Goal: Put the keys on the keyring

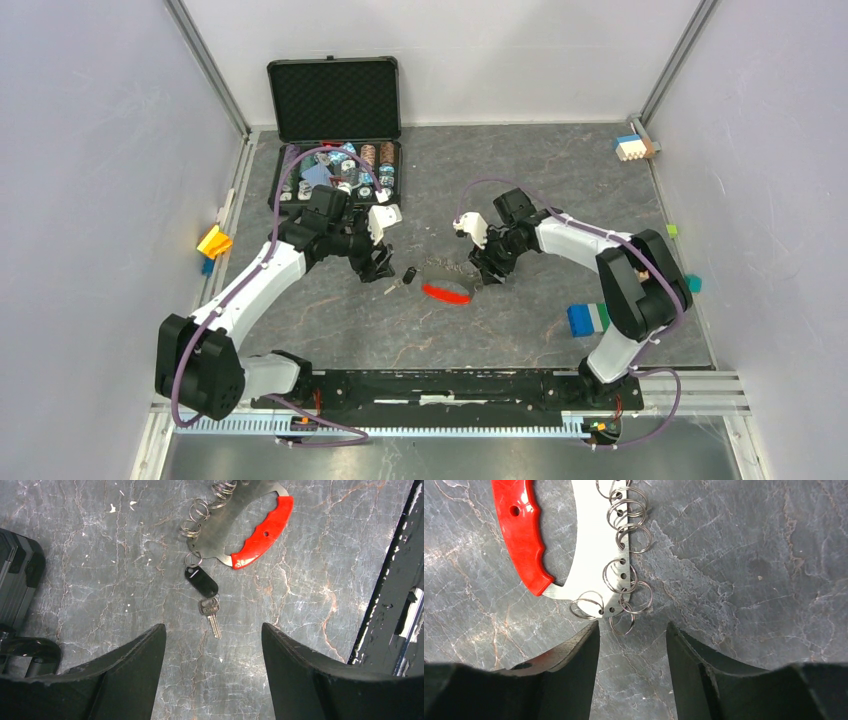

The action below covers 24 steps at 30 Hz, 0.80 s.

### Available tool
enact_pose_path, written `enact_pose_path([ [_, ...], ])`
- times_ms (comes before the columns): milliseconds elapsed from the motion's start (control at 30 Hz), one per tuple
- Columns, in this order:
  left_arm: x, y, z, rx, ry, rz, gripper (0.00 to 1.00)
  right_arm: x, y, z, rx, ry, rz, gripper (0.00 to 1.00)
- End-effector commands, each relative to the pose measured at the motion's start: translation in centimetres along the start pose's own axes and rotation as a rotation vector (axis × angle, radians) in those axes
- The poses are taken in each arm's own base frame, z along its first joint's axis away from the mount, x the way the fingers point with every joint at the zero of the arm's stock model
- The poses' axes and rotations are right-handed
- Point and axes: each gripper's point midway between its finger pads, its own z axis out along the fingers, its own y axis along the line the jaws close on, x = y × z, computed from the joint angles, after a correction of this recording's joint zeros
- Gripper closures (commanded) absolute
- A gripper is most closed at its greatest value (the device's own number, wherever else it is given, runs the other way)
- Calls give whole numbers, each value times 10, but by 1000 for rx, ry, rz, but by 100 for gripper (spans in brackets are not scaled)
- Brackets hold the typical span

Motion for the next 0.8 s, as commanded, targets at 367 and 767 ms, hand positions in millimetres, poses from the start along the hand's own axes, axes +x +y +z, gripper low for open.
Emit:
enact_pose_path([
  [367, -18, 0, -3, -1, -61, 2, 23, -22, 0, 3, -62, -50, 44, 85],
  [767, -67, -4, -11, 70, -196, 60, 23, -114, -10, -89, 46, -275, -192, 100],
])
